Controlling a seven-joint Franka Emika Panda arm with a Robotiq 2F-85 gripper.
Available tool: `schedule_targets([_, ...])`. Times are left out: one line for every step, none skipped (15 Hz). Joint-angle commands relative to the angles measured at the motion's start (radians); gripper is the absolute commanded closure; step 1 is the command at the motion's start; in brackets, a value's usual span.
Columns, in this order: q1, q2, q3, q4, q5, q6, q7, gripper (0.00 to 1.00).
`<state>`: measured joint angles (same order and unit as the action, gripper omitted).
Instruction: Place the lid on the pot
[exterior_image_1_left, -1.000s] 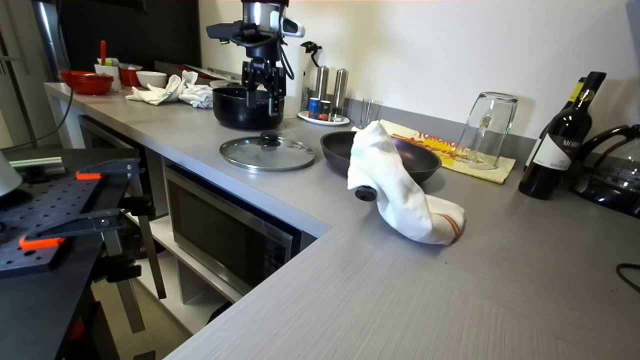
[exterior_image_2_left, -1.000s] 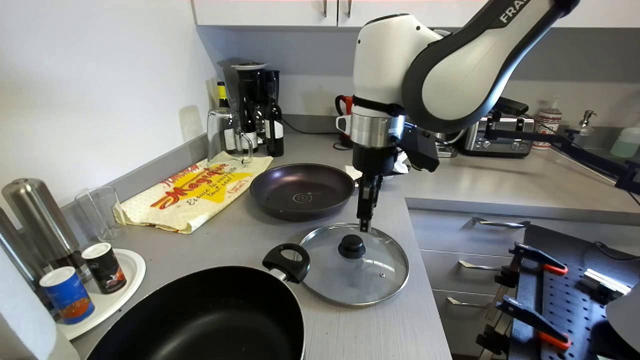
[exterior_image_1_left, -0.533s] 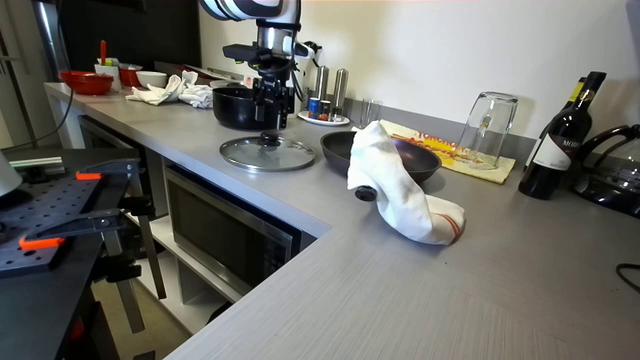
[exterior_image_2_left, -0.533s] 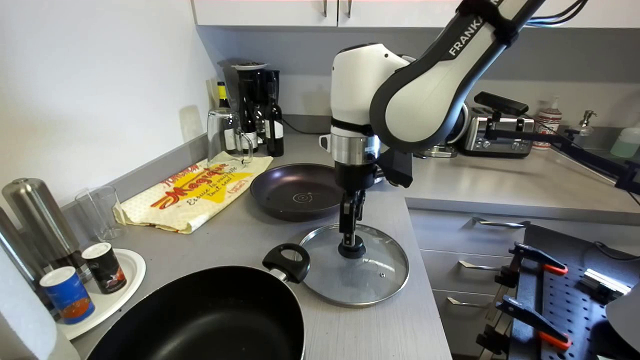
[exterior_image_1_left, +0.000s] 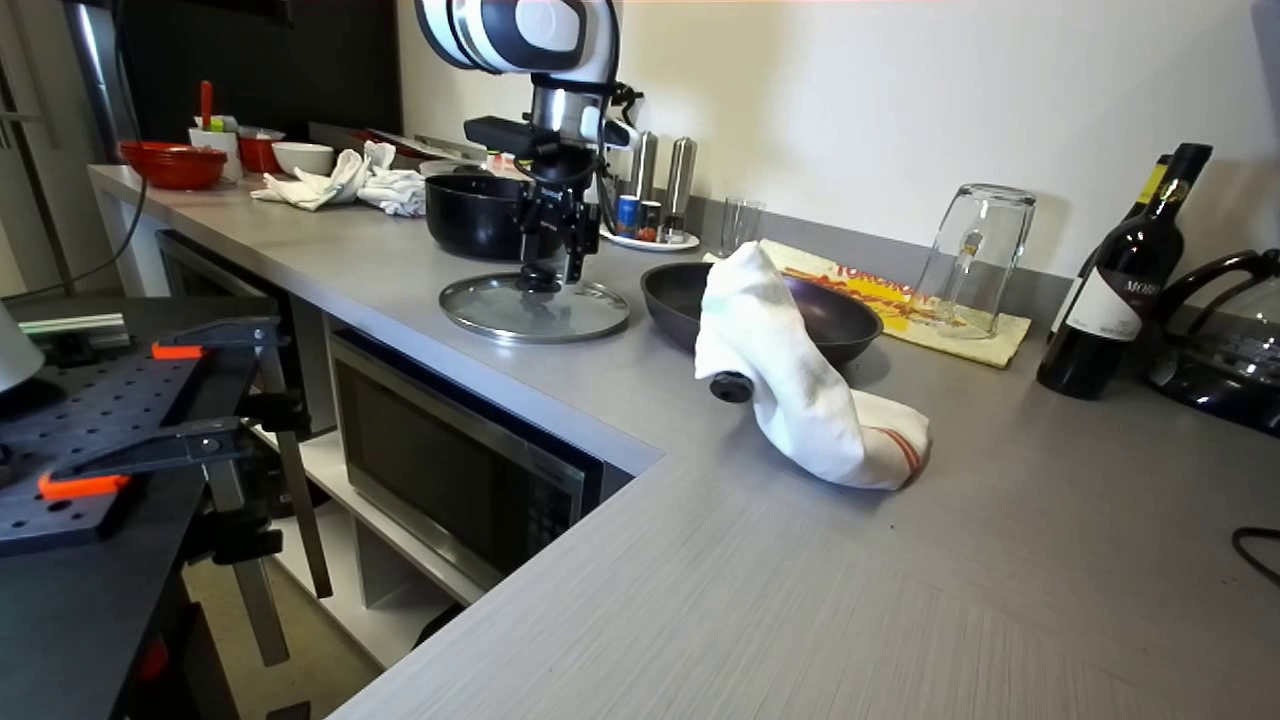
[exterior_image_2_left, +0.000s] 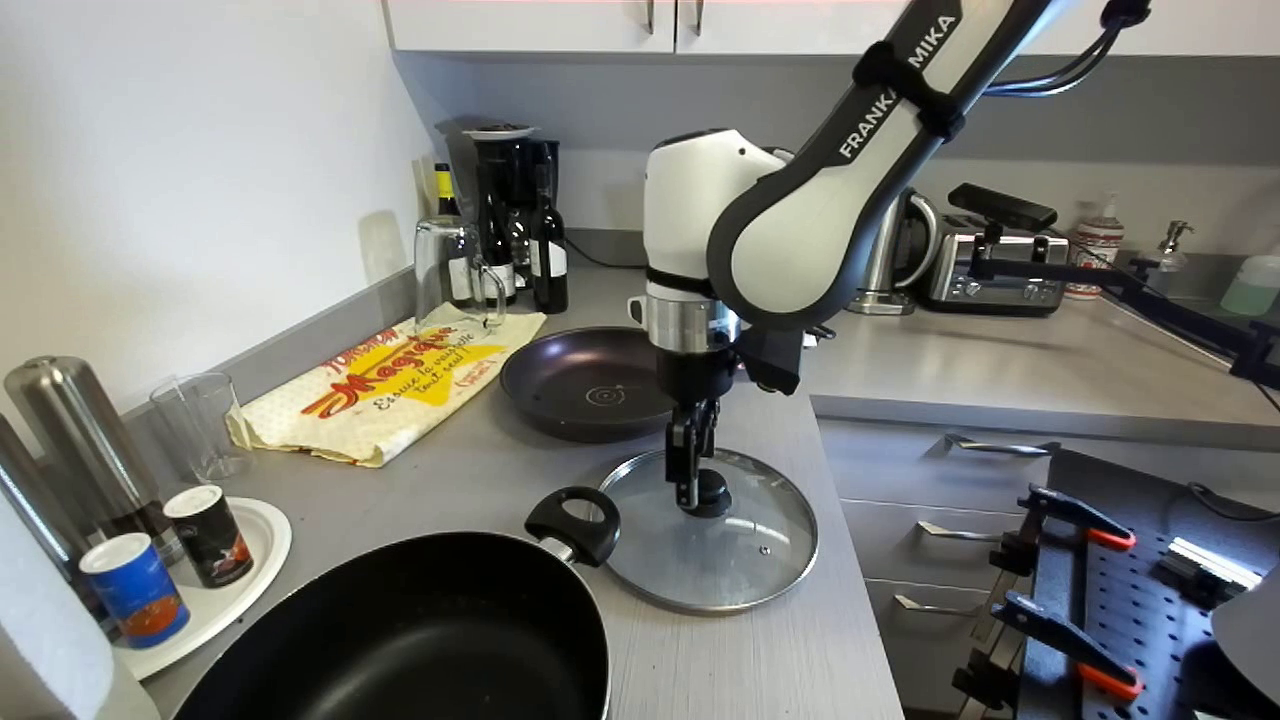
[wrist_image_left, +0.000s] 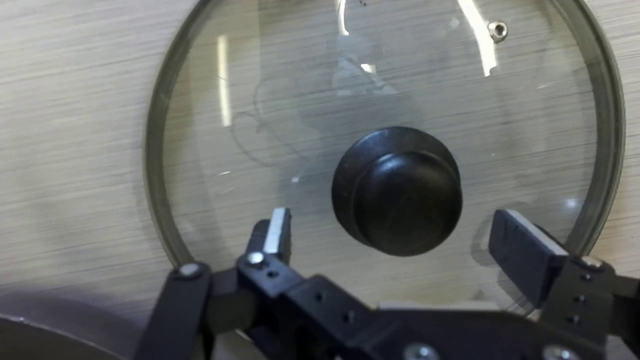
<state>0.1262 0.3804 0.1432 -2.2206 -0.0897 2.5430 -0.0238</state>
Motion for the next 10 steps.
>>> schedule_targets([-0.011, 0.02, 0.001, 0.021, 0.026, -0.005, -0.038, 0.0])
schedule_targets([-0.013, 0.019, 0.001, 0.016, 0.027, -0.004, -0.039, 0.0])
schedule_targets([-0.015, 0.02, 0.001, 0.014, 0.029, -0.003, -0.04, 0.0])
schedule_targets([-0.017, 0.019, 0.001, 0.01, 0.03, -0.001, -0.041, 0.0])
schedule_targets([-0.019, 0.018, 0.002, 0.008, 0.032, -0.002, -0.042, 0.0])
schedule_targets([-0.02, 0.017, 0.003, 0.006, 0.035, 0.0, -0.044, 0.0])
schedule_targets([-0.021, 0.016, 0.003, 0.005, 0.036, 0.001, -0.044, 0.0])
schedule_targets([-0.021, 0.017, 0.004, 0.005, 0.038, 0.001, -0.046, 0.01])
schedule_targets([-0.022, 0.017, 0.006, 0.004, 0.04, 0.002, -0.049, 0.26])
schedule_targets([-0.021, 0.018, 0.006, 0.004, 0.042, 0.002, -0.049, 0.26])
